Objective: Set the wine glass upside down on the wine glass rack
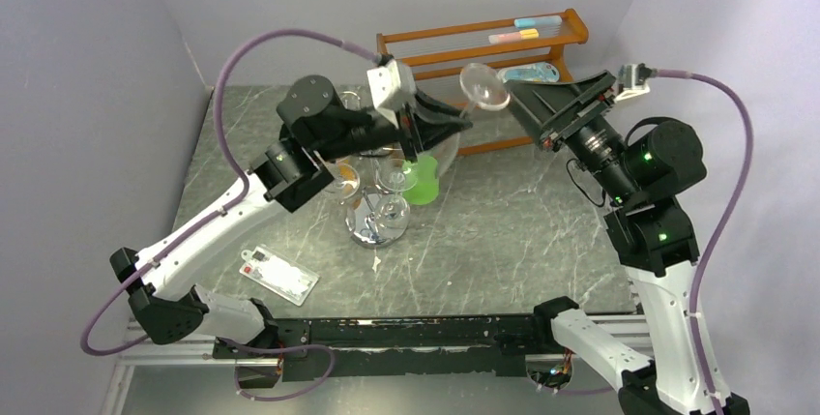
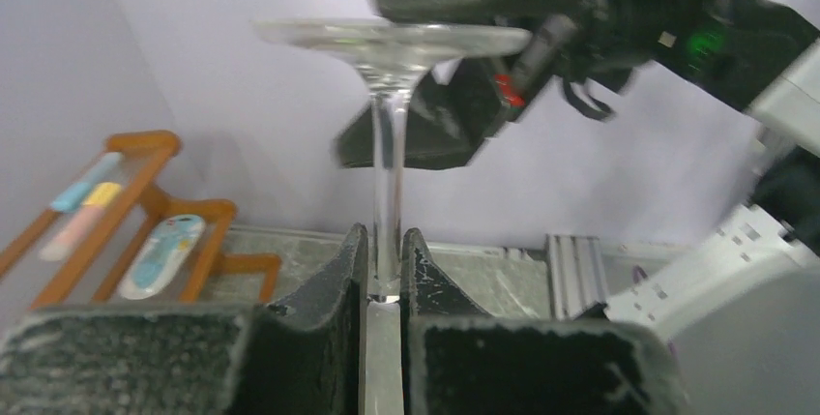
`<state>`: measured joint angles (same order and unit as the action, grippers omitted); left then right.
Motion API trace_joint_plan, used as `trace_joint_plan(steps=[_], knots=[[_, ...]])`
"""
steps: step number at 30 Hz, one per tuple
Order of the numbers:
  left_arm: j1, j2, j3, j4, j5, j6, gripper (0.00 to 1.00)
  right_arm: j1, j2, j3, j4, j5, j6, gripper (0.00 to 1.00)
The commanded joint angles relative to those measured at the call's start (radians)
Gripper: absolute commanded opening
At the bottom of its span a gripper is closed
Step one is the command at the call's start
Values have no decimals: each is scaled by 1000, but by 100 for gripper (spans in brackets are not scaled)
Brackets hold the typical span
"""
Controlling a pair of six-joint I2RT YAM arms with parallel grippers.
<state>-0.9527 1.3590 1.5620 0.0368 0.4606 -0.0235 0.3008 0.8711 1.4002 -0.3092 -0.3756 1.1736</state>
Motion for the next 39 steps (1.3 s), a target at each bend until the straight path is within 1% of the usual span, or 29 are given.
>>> trace_joint_plan(steps=[1,4,7,13,15,20,24,26,27,29,33,36,39], knots=[[123,12,114,42,24,-131,5,-2,-49,35,-69,293,-219,96],[258,19,133,91,86,-232,5,-2,-89,25,-72,408,-279,96],[388,22,143,125,134,-288,5,-3,-110,6,-79,466,-313,96],[559,10,138,106,133,-281,5,-2,-125,-48,-84,489,-336,96],[629,4,128,119,155,-304,5,-3,-129,-65,-79,489,-337,95],[807,-22,58,186,212,-390,5,-3,-140,-109,-70,488,-339,94],[922,-54,-16,233,244,-417,5,-3,-145,-129,-73,490,-339,94],[963,-72,-75,258,256,-421,5,-2,-148,-138,-75,491,-339,93],[991,-79,-112,285,267,-433,5,-3,-151,-144,-76,489,-338,93],[1011,-92,-195,360,304,-470,5,-3,-156,-157,-75,489,-332,93],[1017,-122,-370,500,336,-518,5,-3,-162,-178,-81,476,-323,92],[1018,-120,-461,624,364,-547,5,-2,-167,-189,-86,467,-319,92],[1017,-101,-538,813,435,-619,5,-3,-169,-197,-83,456,-318,91]])
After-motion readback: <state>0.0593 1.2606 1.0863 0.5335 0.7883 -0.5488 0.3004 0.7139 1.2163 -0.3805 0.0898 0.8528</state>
